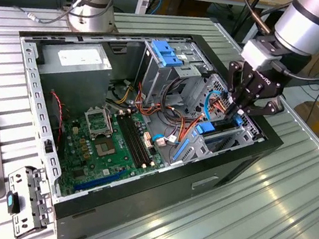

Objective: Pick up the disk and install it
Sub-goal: 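Insert the first disk wire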

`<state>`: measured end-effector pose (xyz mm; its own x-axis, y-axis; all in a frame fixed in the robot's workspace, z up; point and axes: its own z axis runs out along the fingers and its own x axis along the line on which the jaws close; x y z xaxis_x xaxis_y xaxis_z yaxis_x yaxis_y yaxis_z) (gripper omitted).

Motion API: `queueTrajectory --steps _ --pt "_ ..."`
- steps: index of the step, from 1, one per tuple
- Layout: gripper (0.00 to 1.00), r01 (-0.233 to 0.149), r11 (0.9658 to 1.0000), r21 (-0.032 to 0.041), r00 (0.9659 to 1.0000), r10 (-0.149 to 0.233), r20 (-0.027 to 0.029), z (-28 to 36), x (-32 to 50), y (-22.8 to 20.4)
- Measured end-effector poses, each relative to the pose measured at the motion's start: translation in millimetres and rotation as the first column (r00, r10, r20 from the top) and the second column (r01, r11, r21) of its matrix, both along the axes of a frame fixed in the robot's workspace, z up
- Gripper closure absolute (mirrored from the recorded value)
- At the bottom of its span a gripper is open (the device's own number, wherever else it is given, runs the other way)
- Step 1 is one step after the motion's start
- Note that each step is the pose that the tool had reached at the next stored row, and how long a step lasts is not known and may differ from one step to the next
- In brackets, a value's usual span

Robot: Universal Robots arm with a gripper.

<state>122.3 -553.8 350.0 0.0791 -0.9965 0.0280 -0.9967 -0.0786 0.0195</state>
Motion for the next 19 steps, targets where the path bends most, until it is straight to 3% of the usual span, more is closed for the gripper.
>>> queueTrajectory --steps 4,7,19 --pt "0.84 0.019 0.9998 -0.0001 0.9998 -0.019 0.0000 -0.8 -1.6 -0.2" --pt "0.84 0.057 0.9984 -0.0001 0.9984 -0.057 0.0000 -1.9 -1.7 -0.4" --pt "0.84 0.068 0.9977 -0.0004 0.9977 -0.068 -0.0002 -8.7 -1.4 -0.5"
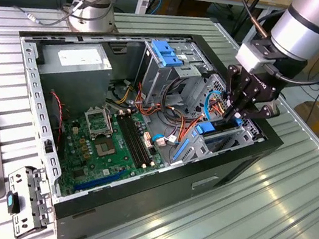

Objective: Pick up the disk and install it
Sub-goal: 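Insert the first disk wire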

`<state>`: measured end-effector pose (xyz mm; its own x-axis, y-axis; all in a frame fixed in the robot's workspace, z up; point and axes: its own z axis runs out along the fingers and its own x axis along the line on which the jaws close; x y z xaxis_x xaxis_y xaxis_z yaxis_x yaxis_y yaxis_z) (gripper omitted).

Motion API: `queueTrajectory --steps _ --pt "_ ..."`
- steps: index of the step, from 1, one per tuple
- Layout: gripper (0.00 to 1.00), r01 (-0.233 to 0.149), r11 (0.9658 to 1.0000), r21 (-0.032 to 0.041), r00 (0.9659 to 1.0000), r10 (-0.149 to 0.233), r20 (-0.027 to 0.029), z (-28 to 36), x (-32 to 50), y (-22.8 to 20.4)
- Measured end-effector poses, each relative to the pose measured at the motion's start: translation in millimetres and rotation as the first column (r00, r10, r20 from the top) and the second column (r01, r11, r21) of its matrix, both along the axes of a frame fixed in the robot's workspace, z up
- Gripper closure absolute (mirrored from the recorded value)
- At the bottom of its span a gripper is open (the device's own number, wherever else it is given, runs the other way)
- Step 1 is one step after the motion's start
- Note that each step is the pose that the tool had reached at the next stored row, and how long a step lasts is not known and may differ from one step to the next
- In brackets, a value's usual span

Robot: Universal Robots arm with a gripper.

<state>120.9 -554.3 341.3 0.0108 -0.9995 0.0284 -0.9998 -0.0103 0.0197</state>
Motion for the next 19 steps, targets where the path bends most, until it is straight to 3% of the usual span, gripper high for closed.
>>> queueTrajectory --steps 4,7,8,11,13,19 --pt "0.83 0.000 1.0000 0.0005 1.0000 0.000 0.0000 0.9 0.0 -0.2" --pt "0.76 0.000 1.0000 -0.0036 1.0000 0.000 0.0000 13.0 0.0 -0.2" --pt "0.76 0.000 1.0000 -0.0054 1.0000 0.000 0.0000 14.0 0.0 -0.1" --pt "0.78 0.000 1.0000 -0.0080 1.0000 0.000 0.0000 14.2 0.0 -0.1" --pt "0.89 0.000 1.0000 -0.0085 1.0000 0.000 0.0000 14.1 0.0 -0.1" --pt "0.89 0.000 0.9999 -0.0104 1.0000 0.000 0.0000 14.1 0.0 -0.1"
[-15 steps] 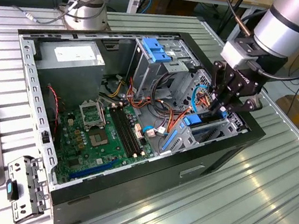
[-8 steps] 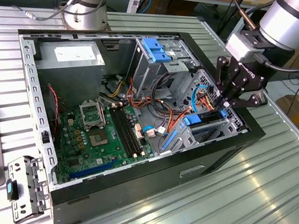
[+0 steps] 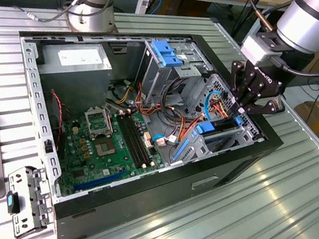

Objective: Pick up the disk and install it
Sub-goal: 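Insert the first disk wire, then insert the second disk wire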

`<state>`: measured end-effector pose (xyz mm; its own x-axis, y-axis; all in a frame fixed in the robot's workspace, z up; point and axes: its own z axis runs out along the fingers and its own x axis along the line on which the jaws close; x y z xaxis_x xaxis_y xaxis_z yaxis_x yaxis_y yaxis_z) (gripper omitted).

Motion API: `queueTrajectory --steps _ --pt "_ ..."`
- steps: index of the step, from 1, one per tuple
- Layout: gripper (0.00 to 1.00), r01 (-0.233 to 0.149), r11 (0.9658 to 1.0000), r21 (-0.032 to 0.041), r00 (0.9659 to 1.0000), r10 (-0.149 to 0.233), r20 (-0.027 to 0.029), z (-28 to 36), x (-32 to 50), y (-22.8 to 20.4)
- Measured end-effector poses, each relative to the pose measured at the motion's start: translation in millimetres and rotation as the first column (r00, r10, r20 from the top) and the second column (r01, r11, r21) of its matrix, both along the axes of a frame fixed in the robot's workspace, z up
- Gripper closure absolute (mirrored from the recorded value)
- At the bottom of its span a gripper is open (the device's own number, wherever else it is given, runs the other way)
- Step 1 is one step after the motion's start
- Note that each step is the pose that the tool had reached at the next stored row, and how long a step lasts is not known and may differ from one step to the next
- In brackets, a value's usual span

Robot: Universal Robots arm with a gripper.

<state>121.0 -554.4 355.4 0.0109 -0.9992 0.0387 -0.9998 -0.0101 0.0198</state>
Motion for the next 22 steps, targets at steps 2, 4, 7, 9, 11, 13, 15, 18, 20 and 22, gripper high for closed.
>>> queueTrajectory --steps 2,4,7,9,11,13,15,18,20,22 --pt "0.89 0.000 1.0000 -0.0005 1.0000 0.000 0.0000 0.0 0.0 0.0" --pt "0.89 0.000 1.0000 -0.0015 1.0000 0.000 0.0000 0.0 0.0 0.0" --pt "0.89 0.000 1.0000 -0.0023 1.0000 0.000 0.0000 0.0 -1.1 0.1" --pt "0.89 0.000 1.0000 -0.0022 1.0000 0.000 -0.0001 0.0 -9.3 0.0" --pt "0.89 0.000 1.0000 -0.0020 1.0000 0.000 0.0000 -0.1 -14.7 0.0" --pt "0.89 0.000 1.0000 -0.0021 1.0000 0.000 0.0000 0.0 -14.6 0.0" --pt "0.89 0.000 1.0000 -0.0020 1.0000 0.000 0.0000 0.0 -14.6 0.0" --pt "0.89 0.000 1.0000 -0.0023 1.0000 0.000 -0.0004 3.2 -14.5 0.3" --pt "0.89 0.000 1.0000 -0.0021 1.0000 0.000 -0.0004 9.3 -14.4 0.7" --pt "0.89 0.000 1.0000 -0.0022 1.0000 0.000 -0.0004 14.7 -14.5 0.8"
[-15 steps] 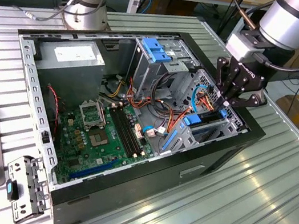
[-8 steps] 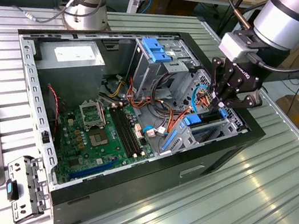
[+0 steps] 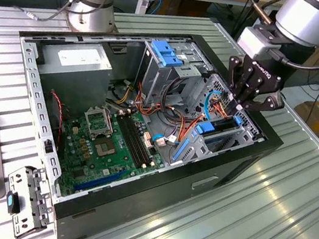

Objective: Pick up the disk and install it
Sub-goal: 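Insert the second disk wire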

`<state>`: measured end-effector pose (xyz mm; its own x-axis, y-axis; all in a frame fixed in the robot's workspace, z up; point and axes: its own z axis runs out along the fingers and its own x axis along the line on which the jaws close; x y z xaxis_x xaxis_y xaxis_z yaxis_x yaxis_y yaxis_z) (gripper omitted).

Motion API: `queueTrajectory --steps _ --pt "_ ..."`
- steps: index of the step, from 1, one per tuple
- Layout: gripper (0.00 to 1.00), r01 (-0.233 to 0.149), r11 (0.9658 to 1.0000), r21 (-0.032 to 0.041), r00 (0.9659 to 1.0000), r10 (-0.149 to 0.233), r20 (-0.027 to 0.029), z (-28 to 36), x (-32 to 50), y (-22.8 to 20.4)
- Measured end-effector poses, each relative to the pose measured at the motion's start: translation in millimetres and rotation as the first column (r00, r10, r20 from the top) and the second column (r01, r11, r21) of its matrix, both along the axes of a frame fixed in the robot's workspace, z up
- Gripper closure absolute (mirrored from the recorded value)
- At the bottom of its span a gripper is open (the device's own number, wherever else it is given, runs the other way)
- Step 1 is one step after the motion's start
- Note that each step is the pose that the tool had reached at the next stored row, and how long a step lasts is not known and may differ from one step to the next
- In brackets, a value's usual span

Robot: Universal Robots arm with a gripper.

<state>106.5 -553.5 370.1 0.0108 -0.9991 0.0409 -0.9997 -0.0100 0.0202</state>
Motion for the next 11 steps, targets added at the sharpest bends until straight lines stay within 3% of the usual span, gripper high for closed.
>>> queueTrajectory --steps 2,3,4,5,6,7,11 --pt "0.89 0.000 1.0000 -0.0033 1.0000 0.000 -0.0001 4.8 0.6 0.5" --pt "0.89 0.000 0.9999 -0.0119 1.0000 0.000 0.0000 5.3 1.3 1.5" --pt "0.89 0.000 0.9997 -0.0242 1.0000 0.000 -0.0001 5.7 1.7 2.7" --pt "0.89 0.000 0.9991 -0.0416 1.0000 0.000 -0.0001 5.9 2.2 5.2" --pt "0.89 0.000 0.9984 -0.0560 1.0000 0.000 -0.0001 6.3 2.8 9.5" --pt "0.89 0.000 0.9983 -0.0587 1.0000 0.000 -0.0003 6.6 3.0 12.9" --pt "0.89 0.000 0.9983 -0.0589 1.0000 0.000 -0.0019 8.5 3.4 19.9"
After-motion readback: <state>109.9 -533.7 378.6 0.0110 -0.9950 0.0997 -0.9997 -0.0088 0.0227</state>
